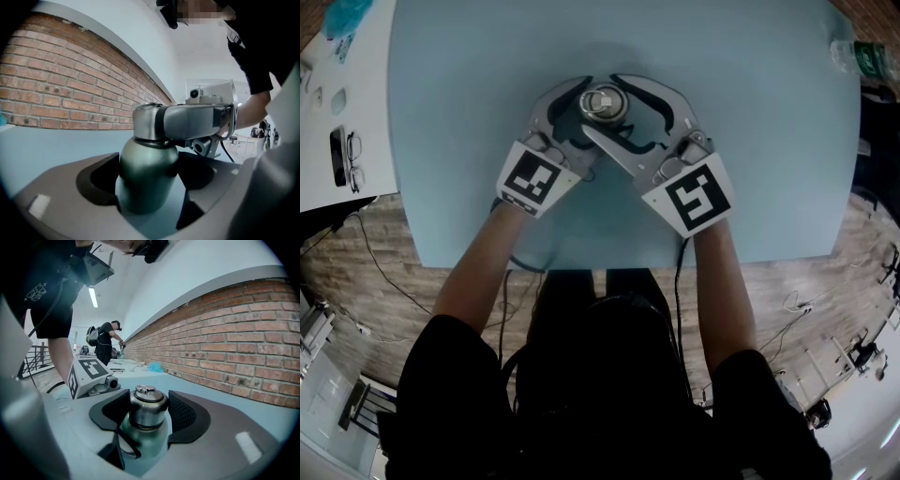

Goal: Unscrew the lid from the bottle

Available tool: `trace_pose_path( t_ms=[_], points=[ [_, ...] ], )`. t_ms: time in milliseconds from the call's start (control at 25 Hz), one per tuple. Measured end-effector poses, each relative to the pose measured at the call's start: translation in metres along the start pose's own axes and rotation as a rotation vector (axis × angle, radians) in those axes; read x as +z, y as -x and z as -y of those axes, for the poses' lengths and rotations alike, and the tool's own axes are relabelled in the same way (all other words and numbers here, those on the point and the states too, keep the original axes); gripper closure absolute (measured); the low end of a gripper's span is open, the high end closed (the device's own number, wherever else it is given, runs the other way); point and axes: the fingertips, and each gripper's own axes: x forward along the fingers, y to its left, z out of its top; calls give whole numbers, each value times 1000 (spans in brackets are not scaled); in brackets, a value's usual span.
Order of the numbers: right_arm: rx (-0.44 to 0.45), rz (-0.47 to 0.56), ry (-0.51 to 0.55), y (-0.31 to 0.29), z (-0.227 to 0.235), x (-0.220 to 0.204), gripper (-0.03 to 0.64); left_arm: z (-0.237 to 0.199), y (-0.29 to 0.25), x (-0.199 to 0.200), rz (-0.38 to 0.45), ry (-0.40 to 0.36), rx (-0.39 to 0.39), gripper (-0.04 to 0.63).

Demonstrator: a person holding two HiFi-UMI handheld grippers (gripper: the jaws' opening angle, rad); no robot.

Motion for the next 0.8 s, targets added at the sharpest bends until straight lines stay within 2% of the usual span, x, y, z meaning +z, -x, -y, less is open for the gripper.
trace_pose_path(
  t_ms=[800],
  points=[
    [52, 13, 9, 1, -1, 1, 354, 1, 0, 2, 2, -10, -33, 219]
  ],
)
